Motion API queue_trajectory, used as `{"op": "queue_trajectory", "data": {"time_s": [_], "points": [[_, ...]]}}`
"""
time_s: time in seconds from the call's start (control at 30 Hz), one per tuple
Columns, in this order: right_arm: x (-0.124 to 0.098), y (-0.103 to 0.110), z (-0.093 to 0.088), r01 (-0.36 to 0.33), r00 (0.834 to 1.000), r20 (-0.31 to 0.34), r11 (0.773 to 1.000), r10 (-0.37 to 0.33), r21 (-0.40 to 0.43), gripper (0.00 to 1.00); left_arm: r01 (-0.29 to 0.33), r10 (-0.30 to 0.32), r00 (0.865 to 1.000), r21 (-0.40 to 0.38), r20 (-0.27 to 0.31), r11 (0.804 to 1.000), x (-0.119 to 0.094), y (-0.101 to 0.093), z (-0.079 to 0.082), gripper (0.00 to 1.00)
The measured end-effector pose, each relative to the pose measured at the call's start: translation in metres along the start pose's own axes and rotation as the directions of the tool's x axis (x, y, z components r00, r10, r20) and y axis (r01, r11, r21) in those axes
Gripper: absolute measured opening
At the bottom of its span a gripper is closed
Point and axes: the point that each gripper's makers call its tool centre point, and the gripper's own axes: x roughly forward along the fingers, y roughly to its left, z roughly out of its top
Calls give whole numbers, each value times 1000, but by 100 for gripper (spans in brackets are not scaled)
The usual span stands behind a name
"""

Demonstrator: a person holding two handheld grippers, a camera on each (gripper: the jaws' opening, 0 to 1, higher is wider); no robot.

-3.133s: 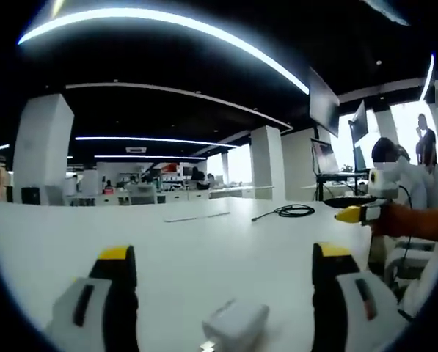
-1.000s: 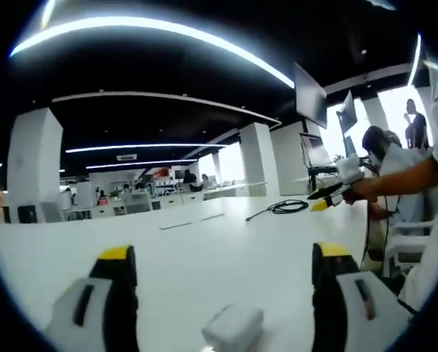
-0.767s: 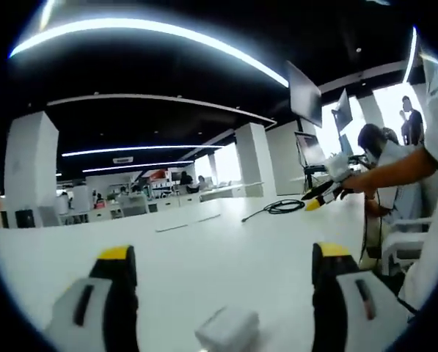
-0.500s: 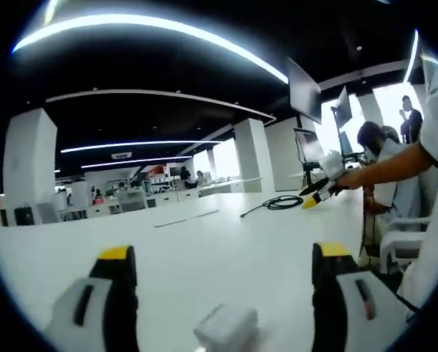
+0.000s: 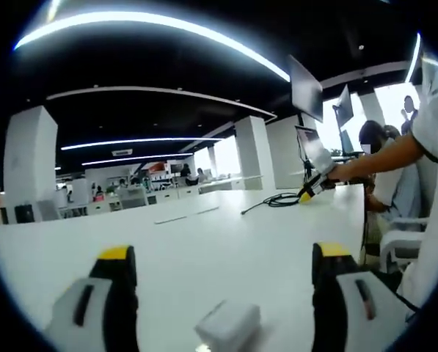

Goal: Plug the desk Type‑C cable into the charger adapter.

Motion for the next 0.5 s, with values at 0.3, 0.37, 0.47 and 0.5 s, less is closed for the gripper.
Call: {"op": "queue_trajectory", "data": {"time_s": [0.3,0.37,0.47,0.5], "points": [[-1,20,3,-52,998,-39,997,54,48,15,5,-5,1000,-1,-8,1000,2,1,-3,100],[-2,22,3,-56,997,-50,997,58,45,14,6,-6,1000,-1,-13,1000,2,1,-5,100],[-1,23,3,-79,995,-60,994,84,73,14,18,-18,1000,-12,-12,1000,2,0,-6,100],[0,23,2,-84,994,-62,994,89,76,14,23,-23,1000,-28,-10,999,2,-1,-6,100]]}}
